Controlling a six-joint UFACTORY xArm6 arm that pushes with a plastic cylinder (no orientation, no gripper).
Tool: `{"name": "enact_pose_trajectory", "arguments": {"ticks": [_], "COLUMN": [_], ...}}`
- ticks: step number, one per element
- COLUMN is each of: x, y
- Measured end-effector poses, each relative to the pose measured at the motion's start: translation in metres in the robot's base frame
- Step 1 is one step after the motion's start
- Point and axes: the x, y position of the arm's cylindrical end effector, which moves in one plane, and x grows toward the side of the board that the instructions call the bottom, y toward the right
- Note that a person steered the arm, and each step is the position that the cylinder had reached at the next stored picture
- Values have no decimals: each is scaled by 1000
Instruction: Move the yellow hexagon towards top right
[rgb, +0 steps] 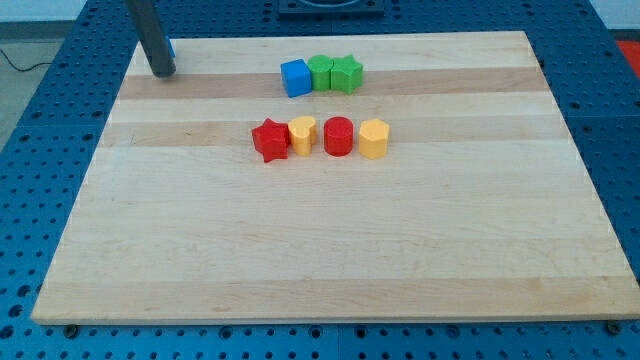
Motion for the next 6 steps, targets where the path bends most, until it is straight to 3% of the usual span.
{"name": "enact_pose_trajectory", "arguments": {"ticks": [1,2,6], "x": [66,93,59], "y": [7,24,182]}}
